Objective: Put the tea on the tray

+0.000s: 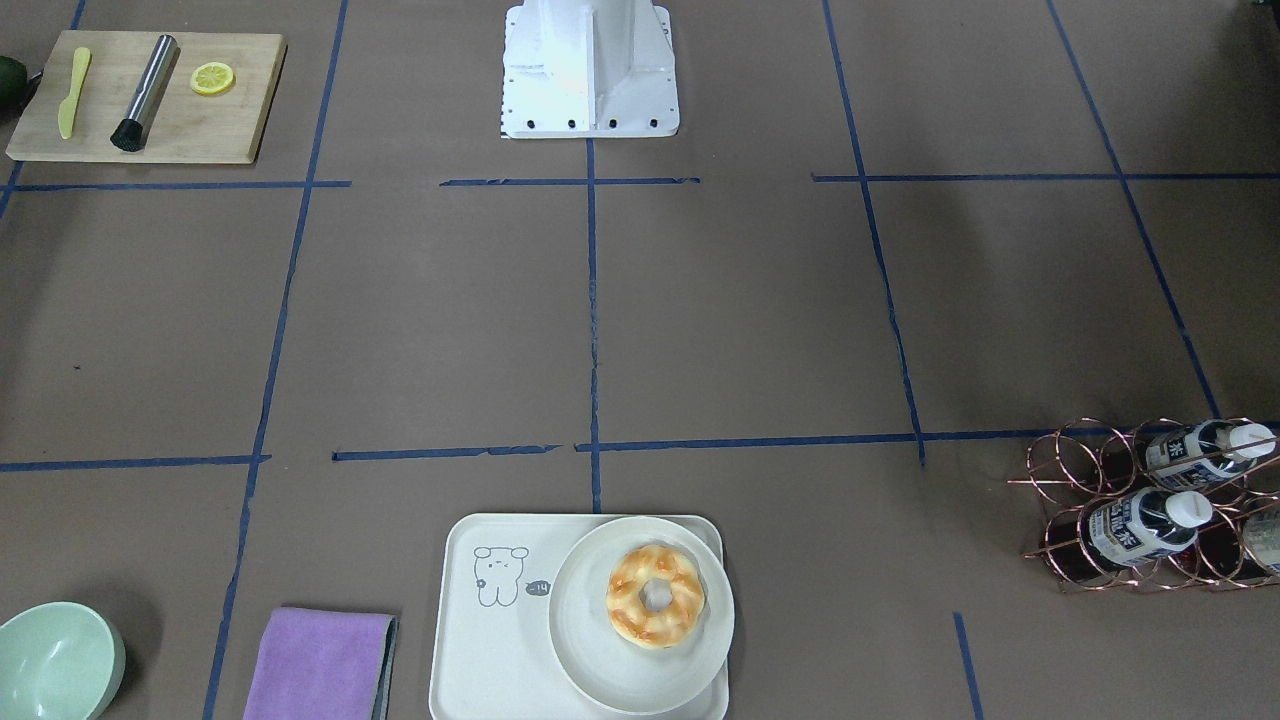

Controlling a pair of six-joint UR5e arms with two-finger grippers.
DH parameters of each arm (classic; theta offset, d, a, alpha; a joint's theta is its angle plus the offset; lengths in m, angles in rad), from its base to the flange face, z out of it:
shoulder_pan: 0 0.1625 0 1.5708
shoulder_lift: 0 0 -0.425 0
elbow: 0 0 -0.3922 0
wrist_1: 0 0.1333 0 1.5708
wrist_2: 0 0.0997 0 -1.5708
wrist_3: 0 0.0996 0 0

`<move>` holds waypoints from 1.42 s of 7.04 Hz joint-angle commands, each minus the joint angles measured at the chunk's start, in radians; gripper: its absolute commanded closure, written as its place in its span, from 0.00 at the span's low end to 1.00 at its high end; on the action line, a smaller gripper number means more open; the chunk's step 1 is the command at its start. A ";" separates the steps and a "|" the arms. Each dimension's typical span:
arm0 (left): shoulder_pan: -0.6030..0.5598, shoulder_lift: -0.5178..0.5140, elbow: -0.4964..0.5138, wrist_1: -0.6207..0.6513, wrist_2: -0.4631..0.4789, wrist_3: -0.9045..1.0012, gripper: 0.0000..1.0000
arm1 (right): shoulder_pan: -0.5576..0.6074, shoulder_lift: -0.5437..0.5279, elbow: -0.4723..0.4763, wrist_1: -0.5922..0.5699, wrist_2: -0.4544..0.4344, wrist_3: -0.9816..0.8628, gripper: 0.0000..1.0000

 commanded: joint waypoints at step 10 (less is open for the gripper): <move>0.122 -0.020 -0.127 -0.504 0.029 -0.467 0.00 | 0.000 0.019 0.072 -0.002 0.008 0.003 0.00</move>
